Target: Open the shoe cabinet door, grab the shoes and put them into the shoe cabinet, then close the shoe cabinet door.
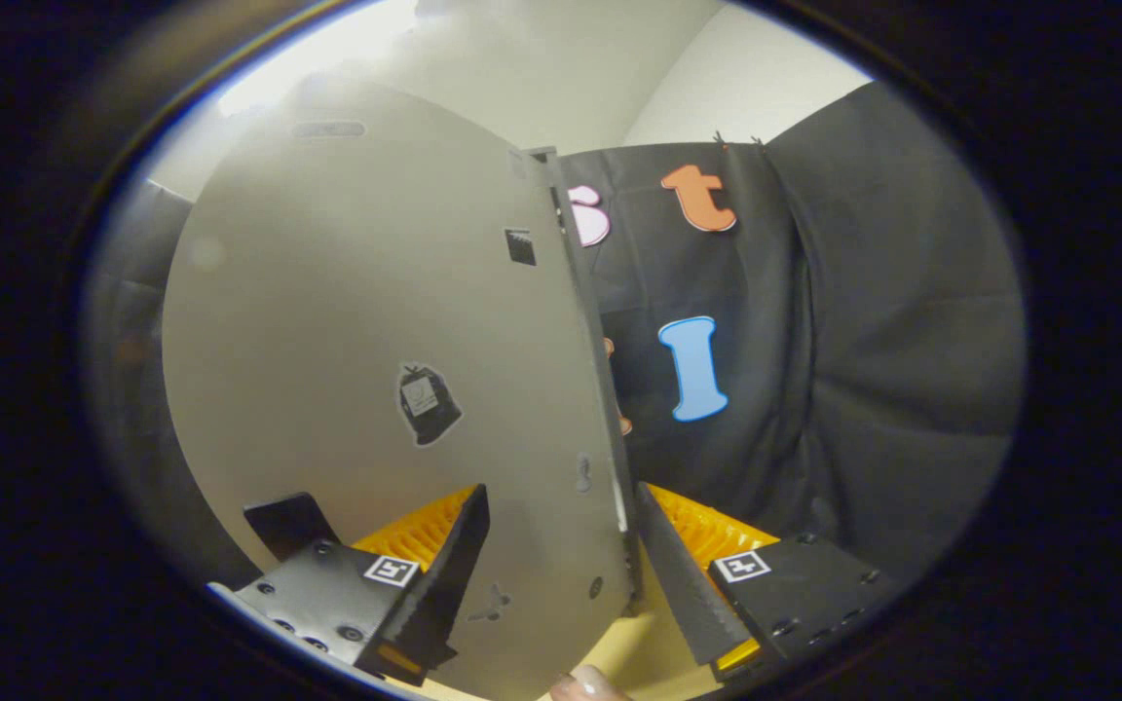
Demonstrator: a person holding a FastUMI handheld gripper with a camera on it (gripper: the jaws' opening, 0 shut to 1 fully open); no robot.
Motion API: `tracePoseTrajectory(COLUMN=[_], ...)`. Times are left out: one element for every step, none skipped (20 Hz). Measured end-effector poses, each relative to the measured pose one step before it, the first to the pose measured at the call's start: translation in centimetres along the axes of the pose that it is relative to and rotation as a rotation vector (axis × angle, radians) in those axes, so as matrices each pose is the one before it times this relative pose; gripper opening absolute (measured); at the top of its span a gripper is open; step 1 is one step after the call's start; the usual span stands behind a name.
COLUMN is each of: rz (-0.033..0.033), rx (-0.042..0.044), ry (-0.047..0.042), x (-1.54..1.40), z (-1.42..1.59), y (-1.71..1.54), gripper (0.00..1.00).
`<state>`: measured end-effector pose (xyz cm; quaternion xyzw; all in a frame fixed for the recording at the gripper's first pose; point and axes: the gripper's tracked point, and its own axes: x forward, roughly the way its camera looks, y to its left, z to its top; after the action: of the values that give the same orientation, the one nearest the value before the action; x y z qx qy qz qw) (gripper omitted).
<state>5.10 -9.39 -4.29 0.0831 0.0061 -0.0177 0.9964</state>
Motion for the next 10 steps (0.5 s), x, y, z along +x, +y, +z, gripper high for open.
tracePoseTrajectory(rz=[0.01021,0.00507,0.01210,0.01734,0.01491,0.01908,0.01112,0.00826,0.00323,-0.00272], rx=[-0.00242,-0.00521,0.00026,0.00361,0.00000,-0.00345,-0.00440,-0.00447,-0.00231,0.00193], ry=[-0.00242,-0.00266,0.00326,0.00639,0.00235,0.00153,0.00330,0.00498,0.00599,0.00862], x=[0.452,0.505,0.412,0.880,0.712,0.779,0.700,0.802,0.914,0.981], z=[-0.204,-0.257,-0.266,-0.557,-0.382,-0.376,-0.436,-0.420,-0.402,-0.350], y=[1.411,1.368,1.310,1.531,1.501,1.800,1.114,1.048,0.932,0.497], gripper=[0.94,0.94,0.94,0.94,0.94,0.94,0.95,0.95,0.95,0.95])
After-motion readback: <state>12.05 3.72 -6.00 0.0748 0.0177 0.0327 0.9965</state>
